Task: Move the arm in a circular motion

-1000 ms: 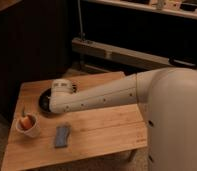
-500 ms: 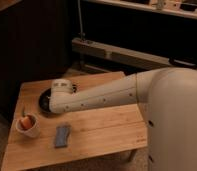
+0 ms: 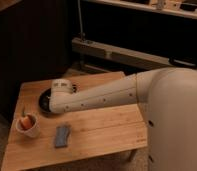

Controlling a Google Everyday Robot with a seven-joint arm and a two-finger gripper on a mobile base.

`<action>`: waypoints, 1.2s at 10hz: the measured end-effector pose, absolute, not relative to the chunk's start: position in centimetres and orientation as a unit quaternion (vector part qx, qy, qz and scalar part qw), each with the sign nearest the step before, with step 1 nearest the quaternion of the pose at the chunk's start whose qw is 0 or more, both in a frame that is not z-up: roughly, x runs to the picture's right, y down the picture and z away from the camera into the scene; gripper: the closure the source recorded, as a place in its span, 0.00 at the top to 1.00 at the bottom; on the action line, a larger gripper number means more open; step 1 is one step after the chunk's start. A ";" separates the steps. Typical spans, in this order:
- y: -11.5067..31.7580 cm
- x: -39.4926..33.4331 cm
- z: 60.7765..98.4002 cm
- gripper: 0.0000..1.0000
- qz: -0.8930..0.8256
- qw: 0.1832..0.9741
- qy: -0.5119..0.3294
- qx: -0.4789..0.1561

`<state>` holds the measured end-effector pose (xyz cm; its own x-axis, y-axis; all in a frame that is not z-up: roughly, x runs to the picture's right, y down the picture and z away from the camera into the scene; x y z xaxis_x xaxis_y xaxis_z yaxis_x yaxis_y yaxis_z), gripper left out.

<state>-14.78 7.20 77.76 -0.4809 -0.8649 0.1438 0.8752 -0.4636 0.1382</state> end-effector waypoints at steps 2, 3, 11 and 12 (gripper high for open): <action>7.2 -14.8 77.8 0.61 -0.855 0.509 -0.097 -0.027; 7.2 -14.8 77.8 0.61 -0.855 0.509 -0.097 -0.027; 6.6 -14.7 77.9 0.61 -0.855 0.510 -0.095 -0.026; 5.7 -14.5 78.1 0.61 -0.854 0.511 -0.095 -0.024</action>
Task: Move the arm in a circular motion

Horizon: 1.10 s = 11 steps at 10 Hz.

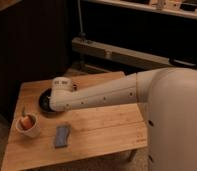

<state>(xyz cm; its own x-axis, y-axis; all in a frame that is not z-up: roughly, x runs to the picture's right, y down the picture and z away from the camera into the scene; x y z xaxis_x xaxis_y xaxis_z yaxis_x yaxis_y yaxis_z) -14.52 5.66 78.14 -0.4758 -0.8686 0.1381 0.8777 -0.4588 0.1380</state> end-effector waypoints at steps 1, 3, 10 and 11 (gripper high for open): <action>3.9 -14.0 78.8 0.61 -0.852 0.515 -0.095 -0.018; 0.6 -12.5 80.4 0.61 -0.849 0.520 -0.091 -0.010; -10.3 -0.7 87.0 0.61 -0.811 0.571 -0.112 -0.055; -10.2 2.8 87.1 0.61 -0.800 0.585 -0.115 -0.071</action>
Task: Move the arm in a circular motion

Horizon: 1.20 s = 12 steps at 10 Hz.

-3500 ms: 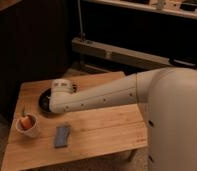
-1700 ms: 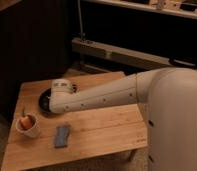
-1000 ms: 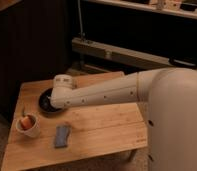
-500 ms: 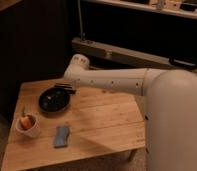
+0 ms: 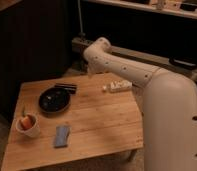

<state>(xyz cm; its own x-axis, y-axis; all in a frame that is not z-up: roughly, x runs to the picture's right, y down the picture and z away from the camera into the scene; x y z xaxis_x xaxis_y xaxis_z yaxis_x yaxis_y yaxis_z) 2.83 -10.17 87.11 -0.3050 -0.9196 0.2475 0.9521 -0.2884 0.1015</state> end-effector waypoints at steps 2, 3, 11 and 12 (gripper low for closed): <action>-8.7 7.4 86.5 0.61 -0.783 0.604 -0.120 -0.091; -7.2 10.0 85.5 0.61 -0.770 0.618 -0.121 -0.101; 6.5 7.2 75.0 0.61 -0.751 0.636 -0.139 -0.109; 7.7 5.0 74.2 0.61 -0.758 0.627 -0.145 -0.106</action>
